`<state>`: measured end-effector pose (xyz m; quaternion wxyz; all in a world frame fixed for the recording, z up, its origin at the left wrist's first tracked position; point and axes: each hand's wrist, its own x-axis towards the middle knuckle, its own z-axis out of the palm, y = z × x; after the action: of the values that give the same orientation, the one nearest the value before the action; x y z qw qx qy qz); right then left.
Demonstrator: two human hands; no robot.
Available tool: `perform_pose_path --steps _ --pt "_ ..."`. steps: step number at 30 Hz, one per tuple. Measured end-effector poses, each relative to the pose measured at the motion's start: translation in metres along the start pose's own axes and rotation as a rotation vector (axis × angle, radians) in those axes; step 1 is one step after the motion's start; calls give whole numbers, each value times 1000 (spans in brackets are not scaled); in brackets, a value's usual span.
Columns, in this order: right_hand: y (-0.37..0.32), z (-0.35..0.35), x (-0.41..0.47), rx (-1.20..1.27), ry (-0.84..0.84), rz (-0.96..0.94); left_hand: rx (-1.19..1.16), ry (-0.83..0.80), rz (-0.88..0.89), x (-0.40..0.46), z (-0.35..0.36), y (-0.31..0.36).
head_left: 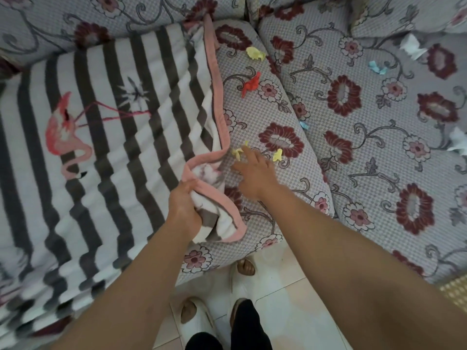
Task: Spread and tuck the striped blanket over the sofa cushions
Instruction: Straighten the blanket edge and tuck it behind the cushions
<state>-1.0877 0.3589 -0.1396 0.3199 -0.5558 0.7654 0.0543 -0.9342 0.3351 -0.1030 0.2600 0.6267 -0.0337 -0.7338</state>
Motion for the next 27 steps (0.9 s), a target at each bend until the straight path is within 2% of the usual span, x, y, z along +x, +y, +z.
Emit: perform_pose_path --steps 4,8,10,12,14,15,16,18,19,20,23,25,27 --pt "-6 -2 17 -49 12 -14 87 -48 32 0 -1 1" --pt "15 -14 19 -113 60 110 186 -237 93 -8 4 -6" --pt "28 -23 14 -133 51 196 192 -235 33 -12 8 -11" --pt "35 -28 4 -137 62 190 218 -180 -11 -11 9 -16" --pt "36 -26 -11 -15 98 78 250 -161 -38 -12 11 -21" --pt "31 -25 -22 137 72 14 249 -160 -48 -14 12 -23" --pt "26 -22 -34 352 0 -35 241 -158 -53 -15 11 -24" --pt "12 -16 -60 890 -269 -17 198 -169 -71 -15 10 -27" --pt "8 -10 -72 1077 -386 38 177 -170 -93 -16 10 -29" --pt "5 -2 -81 1149 -449 79 154 -167 -110 -16 10 -31" --pt "4 21 -106 1087 -435 128 104 -193 -118 -30 19 -38" --pt "13 27 -117 1052 -375 181 265 -249 -69 -35 22 -42" --pt "33 33 -133 914 -353 226 456 -384 7 -40 16 -50"
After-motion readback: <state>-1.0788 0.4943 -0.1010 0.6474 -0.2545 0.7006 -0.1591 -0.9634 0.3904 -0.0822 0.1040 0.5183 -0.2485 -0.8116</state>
